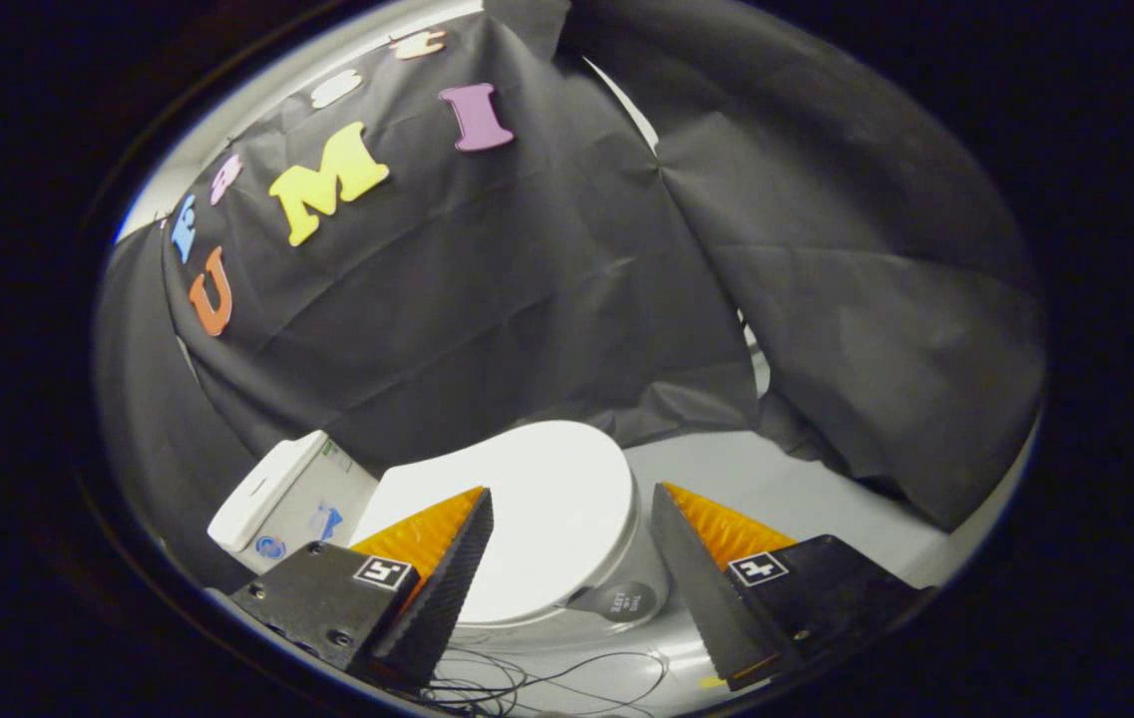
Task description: Open the toilet lid.
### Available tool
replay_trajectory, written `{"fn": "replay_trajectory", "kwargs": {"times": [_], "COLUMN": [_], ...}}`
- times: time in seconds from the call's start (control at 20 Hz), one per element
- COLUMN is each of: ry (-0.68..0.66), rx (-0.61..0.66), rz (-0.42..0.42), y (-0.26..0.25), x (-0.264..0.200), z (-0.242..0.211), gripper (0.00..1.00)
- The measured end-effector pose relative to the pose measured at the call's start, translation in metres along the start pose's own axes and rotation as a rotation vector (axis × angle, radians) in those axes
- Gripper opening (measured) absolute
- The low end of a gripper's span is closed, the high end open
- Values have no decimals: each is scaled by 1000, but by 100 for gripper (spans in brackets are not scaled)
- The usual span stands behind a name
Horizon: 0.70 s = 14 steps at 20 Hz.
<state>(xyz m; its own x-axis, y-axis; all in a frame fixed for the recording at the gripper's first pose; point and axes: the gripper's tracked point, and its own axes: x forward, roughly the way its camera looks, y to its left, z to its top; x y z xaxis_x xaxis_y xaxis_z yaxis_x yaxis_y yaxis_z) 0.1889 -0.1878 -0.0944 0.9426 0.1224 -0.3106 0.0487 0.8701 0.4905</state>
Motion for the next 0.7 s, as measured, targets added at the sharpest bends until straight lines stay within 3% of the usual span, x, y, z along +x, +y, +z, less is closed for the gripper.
{"fn": "replay_trajectory", "kwargs": {"times": [0.3,0.7], "ry": [106,210], "rx": [134,439], "rz": [9,66], "y": [-37,-69], "x": [28,40], "z": [-34,-74], "gripper": [99,94]}}
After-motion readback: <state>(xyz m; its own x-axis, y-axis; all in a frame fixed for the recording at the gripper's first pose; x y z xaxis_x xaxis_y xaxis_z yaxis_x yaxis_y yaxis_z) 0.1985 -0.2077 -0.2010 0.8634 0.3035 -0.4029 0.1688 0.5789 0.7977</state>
